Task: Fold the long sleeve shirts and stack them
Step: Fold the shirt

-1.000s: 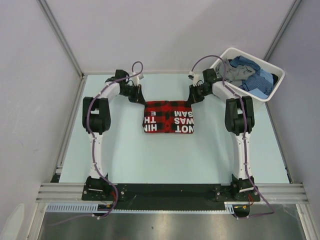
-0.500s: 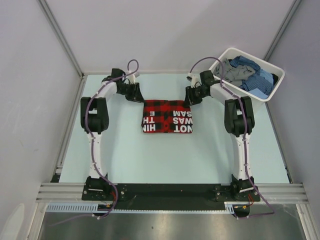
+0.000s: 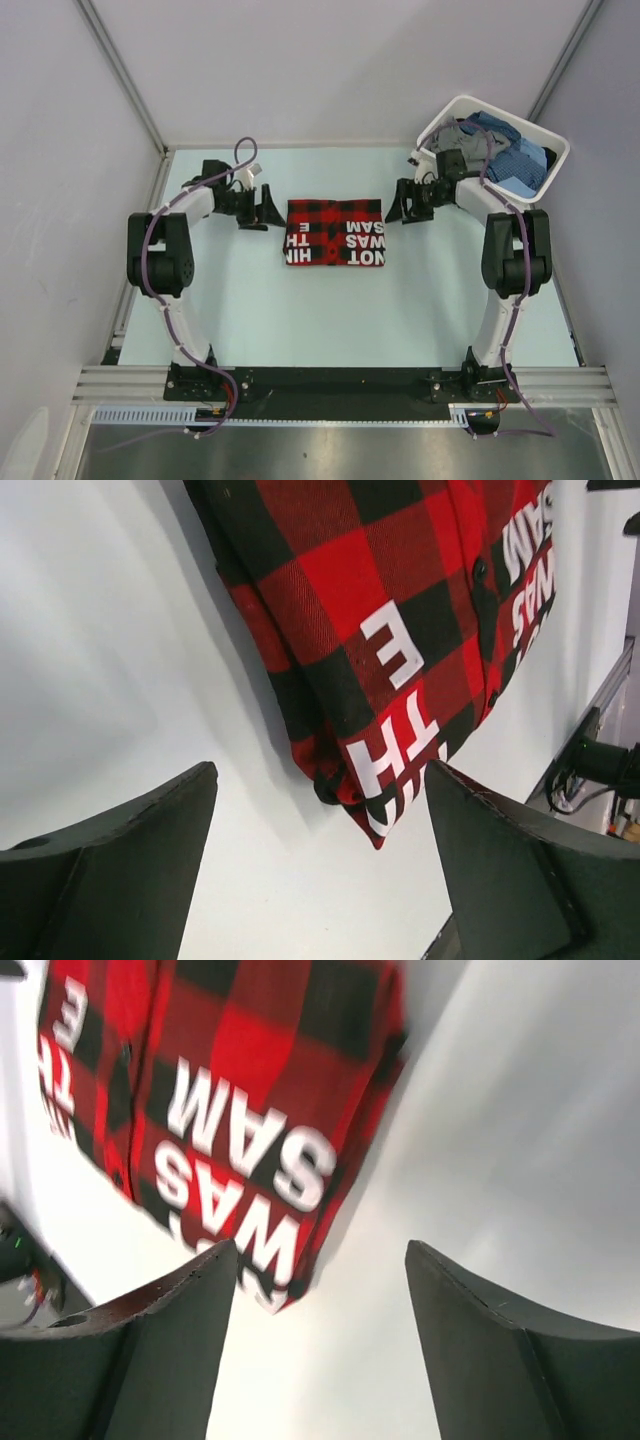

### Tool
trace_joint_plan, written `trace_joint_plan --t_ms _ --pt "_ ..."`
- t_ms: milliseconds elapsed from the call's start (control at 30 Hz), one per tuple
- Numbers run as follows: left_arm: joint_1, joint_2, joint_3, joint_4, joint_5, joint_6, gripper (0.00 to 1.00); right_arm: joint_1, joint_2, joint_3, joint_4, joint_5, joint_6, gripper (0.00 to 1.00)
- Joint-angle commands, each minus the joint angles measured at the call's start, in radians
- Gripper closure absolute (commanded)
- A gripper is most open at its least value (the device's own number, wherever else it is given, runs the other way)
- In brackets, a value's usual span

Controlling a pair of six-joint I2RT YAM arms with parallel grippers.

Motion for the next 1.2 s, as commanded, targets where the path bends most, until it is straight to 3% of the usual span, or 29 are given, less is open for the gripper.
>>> trace_joint_plan --t_ms 0,200,300,333,467,633,767,867,900,1000,1167 --pt "-0.052 0.013 -0.025 0.034 0.013 -0.046 0.12 0.048 -0.027 -0.103 0.034 -0.078 0.022 0.27" --pt "-0.101 0.061 -0.016 0.025 0.062 -0.049 0.42 0.085 -0.005 -0.149 0.113 -0.119 0.086 0.31" --pt "-0.095 0.084 -0.003 -0.009 0.051 -0.012 0.63 0.12 -0.016 -0.175 0.158 -0.153 0.134 0.44" --pt "-0.092 0.088 0.005 -0.02 0.042 0.0 0.74 0.14 -0.017 -0.182 0.171 -0.155 0.146 0.48" --pt "-0.064 0.104 0.048 -0.058 0.016 0.053 0.93 0.174 -0.031 -0.218 0.209 -0.187 0.201 0.43" --pt "-0.035 0.145 0.109 -0.135 -0.017 0.141 1.0 0.13 -0.123 -0.284 0.238 -0.182 0.246 0.39" --pt "-0.032 0.187 0.171 -0.195 0.002 0.18 0.92 0.067 -0.184 -0.336 0.263 -0.167 0.276 0.42" --pt "-0.032 0.211 0.183 -0.225 -0.001 0.206 0.92 0.045 -0.238 -0.422 0.391 -0.124 0.374 0.53" --pt "-0.032 0.214 0.185 -0.228 -0.006 0.209 0.92 0.048 -0.25 -0.446 0.436 -0.106 0.414 0.63" --pt "-0.032 0.225 0.182 -0.23 -0.007 0.212 0.95 0.065 -0.286 -0.555 0.625 0.004 0.565 0.81" --pt "-0.035 0.242 0.174 -0.225 -0.006 0.2 0.96 0.108 -0.225 -0.624 0.809 0.046 0.701 0.84"
